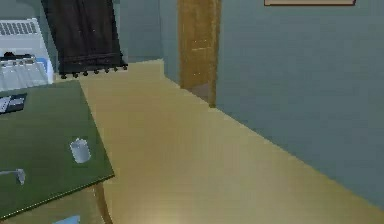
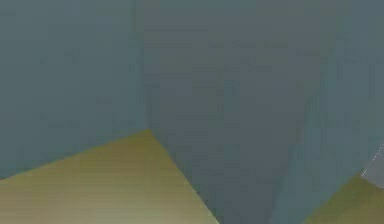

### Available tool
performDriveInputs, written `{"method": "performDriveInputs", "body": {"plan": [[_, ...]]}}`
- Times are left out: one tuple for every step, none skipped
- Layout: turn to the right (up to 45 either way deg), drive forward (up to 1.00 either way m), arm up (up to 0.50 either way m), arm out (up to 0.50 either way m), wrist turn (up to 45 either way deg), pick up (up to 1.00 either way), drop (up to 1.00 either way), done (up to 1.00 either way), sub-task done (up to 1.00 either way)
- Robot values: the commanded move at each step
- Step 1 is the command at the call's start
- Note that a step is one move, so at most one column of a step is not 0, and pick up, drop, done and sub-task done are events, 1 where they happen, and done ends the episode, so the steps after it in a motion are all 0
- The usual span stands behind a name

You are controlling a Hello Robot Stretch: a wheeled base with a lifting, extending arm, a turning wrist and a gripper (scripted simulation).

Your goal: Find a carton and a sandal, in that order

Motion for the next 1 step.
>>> {"method": "performDriveInputs", "body": {"plan": [[0.0,0.85,0.00,0.00,0.0,0.00,0.00,0.00,0.00]]}}
